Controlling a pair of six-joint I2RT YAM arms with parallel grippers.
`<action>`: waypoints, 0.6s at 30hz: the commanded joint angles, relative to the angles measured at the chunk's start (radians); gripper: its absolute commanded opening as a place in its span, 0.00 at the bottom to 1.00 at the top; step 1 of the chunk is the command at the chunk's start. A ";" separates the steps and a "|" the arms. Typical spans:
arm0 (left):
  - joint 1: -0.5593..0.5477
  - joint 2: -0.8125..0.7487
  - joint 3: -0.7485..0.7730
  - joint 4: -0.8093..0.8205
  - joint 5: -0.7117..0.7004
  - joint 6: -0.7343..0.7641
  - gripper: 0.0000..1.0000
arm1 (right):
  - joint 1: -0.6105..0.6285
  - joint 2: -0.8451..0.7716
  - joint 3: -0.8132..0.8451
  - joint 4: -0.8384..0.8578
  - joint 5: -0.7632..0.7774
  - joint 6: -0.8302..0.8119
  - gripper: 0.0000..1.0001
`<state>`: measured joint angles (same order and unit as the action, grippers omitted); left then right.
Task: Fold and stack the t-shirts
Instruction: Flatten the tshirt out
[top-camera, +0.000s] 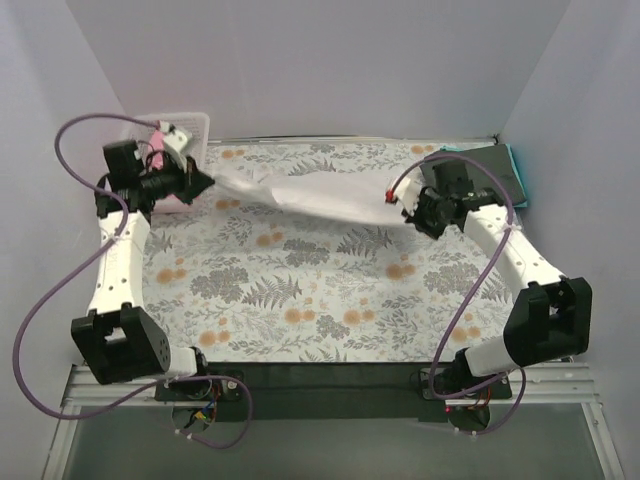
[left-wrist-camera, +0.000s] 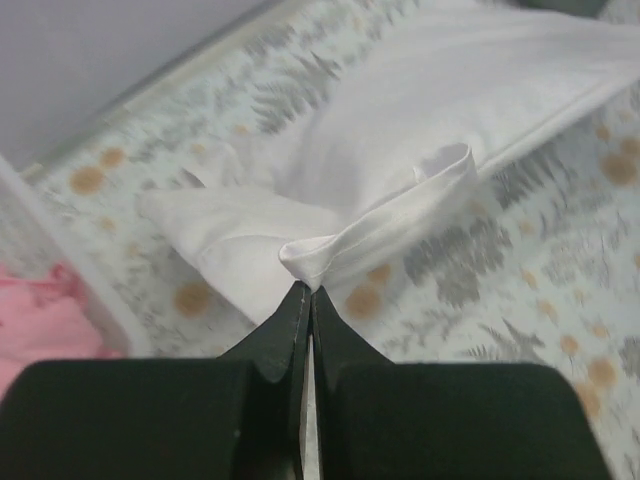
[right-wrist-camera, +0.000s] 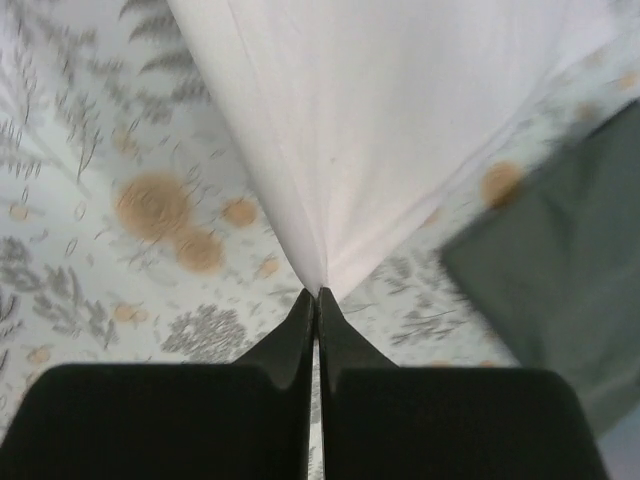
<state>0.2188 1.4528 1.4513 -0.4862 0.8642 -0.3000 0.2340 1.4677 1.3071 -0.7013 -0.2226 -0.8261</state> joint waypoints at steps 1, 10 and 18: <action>-0.010 -0.113 -0.292 -0.286 0.055 0.390 0.00 | 0.036 -0.070 -0.201 0.010 0.054 -0.122 0.01; -0.010 -0.333 -0.735 -0.374 -0.189 0.651 0.00 | 0.094 -0.178 -0.428 -0.067 0.106 -0.108 0.65; -0.010 -0.200 -0.637 -0.367 -0.183 0.575 0.00 | 0.094 -0.021 -0.273 -0.099 0.025 -0.061 0.53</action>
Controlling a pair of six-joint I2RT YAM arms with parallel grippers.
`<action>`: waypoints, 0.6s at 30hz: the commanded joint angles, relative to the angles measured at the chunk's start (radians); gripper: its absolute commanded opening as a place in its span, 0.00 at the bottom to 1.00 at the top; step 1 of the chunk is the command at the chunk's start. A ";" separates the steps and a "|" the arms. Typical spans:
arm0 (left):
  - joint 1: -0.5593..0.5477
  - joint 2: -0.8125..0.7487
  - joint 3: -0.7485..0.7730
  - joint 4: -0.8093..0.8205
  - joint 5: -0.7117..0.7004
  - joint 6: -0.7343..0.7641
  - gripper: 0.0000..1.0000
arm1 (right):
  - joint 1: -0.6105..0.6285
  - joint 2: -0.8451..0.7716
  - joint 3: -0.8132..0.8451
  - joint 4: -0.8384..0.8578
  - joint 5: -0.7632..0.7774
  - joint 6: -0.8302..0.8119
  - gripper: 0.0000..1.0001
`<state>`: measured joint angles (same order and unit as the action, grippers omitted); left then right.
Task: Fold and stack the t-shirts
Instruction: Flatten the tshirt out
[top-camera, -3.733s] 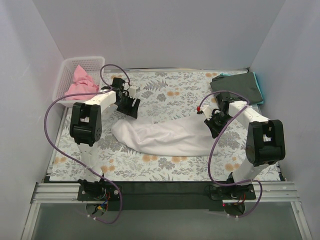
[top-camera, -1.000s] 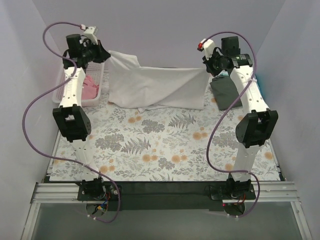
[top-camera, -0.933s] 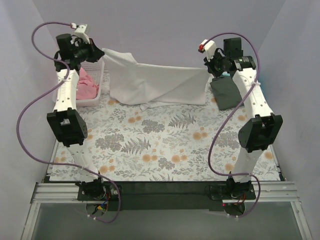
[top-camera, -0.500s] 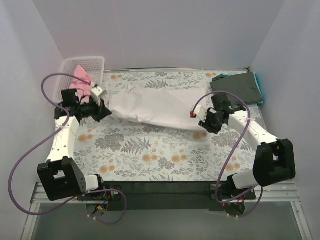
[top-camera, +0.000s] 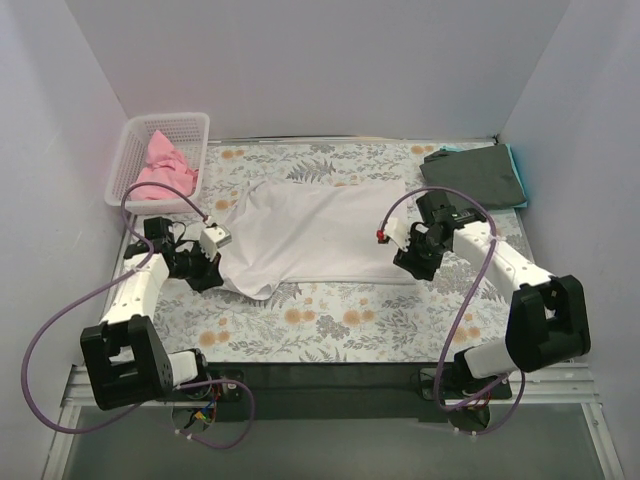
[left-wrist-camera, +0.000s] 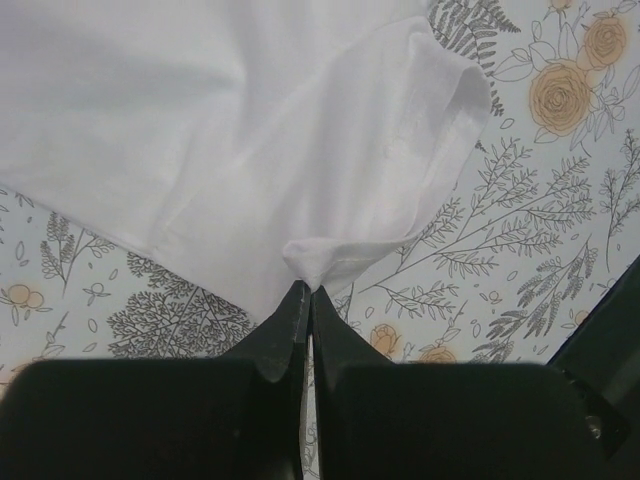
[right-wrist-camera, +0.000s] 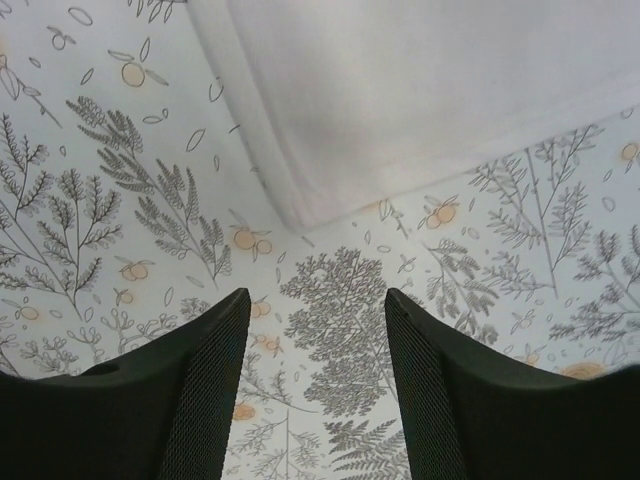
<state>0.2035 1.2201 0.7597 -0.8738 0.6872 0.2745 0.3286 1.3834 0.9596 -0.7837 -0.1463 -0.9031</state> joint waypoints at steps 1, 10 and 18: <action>0.004 0.041 0.064 0.019 -0.008 0.000 0.00 | 0.000 0.083 0.099 -0.023 -0.061 0.017 0.51; 0.004 0.064 0.101 0.038 -0.003 -0.047 0.00 | 0.013 0.163 0.045 -0.005 -0.068 -0.003 0.52; 0.004 0.081 0.098 0.058 0.000 -0.087 0.00 | 0.044 0.227 -0.021 0.109 -0.036 0.041 0.45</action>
<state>0.2035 1.3018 0.8303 -0.8364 0.6792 0.2089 0.3611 1.5871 0.9493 -0.7311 -0.1833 -0.8864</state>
